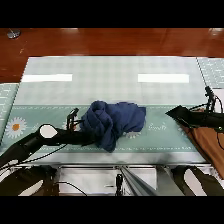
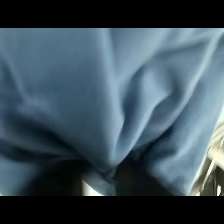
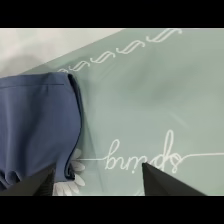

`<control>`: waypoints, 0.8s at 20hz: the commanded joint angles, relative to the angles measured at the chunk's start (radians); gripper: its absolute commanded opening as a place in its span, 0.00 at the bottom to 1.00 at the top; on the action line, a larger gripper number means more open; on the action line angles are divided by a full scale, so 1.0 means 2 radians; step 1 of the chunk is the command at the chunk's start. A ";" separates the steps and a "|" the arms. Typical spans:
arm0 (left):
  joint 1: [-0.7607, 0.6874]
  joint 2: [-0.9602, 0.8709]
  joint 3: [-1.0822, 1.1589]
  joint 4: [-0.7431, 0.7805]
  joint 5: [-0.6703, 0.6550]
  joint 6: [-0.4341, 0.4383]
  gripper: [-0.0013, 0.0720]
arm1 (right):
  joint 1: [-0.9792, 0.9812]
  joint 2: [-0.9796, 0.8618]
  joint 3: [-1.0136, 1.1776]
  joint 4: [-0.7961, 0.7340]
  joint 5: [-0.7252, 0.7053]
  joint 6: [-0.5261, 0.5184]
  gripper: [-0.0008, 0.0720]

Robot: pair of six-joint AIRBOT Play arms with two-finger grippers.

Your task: Fold the shirts.

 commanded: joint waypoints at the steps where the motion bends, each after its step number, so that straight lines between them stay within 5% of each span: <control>1: -0.010 -0.005 0.008 -0.050 0.031 0.058 0.05 | -0.001 0.001 -0.013 0.002 0.007 -0.002 0.86; 6: 0.002 -0.005 0.041 -0.050 0.022 0.062 0.05 | 0.003 0.001 -0.068 0.018 0.066 -0.002 0.86; 11: 0.002 -0.005 0.056 -0.050 0.022 0.069 0.05 | 0.162 -0.013 -0.069 0.034 -0.047 0.033 0.86; 16: 0.002 -0.005 0.056 -0.050 0.014 0.069 0.05 | 0.251 -0.140 -0.012 0.041 -0.086 0.039 0.86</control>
